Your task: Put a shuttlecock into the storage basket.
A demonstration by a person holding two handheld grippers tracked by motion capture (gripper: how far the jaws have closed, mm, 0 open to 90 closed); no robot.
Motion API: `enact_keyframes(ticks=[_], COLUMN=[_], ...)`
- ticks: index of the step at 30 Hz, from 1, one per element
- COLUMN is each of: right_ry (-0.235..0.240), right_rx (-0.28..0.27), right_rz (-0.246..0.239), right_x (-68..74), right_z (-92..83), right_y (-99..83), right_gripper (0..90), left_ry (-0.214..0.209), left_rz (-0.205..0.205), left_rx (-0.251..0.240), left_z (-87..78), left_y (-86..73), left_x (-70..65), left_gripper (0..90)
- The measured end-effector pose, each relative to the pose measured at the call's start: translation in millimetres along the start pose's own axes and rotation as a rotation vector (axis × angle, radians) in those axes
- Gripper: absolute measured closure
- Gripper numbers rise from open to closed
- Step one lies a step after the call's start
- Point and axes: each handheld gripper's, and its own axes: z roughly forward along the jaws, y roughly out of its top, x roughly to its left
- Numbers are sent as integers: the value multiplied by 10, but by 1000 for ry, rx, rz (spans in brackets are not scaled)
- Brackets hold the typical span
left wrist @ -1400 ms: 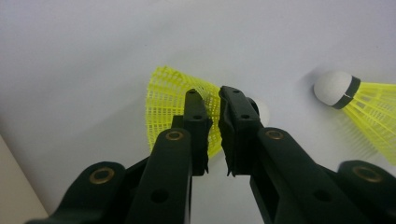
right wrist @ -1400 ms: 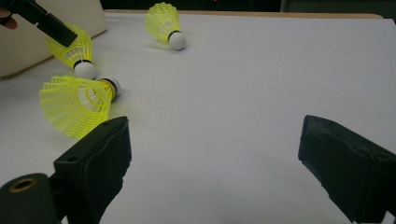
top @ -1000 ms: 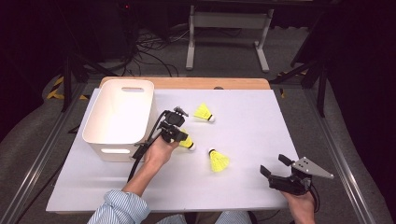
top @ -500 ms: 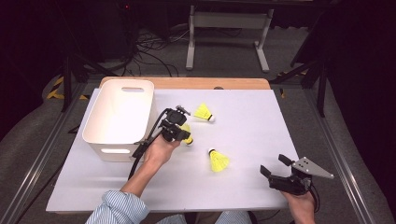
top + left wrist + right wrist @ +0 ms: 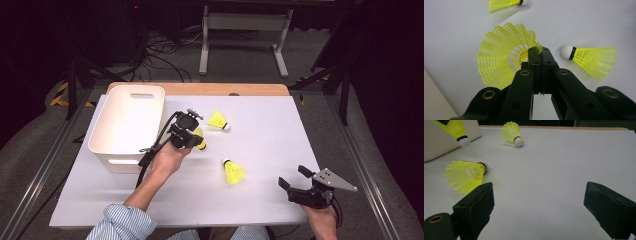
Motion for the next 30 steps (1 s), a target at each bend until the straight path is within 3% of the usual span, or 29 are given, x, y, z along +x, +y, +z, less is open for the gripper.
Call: enact_keyframes(ticks=[30], right_ry=[0], right_rx=[-3], right_rz=[4], right_x=[-2], right_z=[2], right_y=[1], right_gripper=[99], left_ry=[-14], left_rz=[7], left_rx=[-53], left_z=[-367], left_y=[93], left_x=[73], left_gripper=[895])
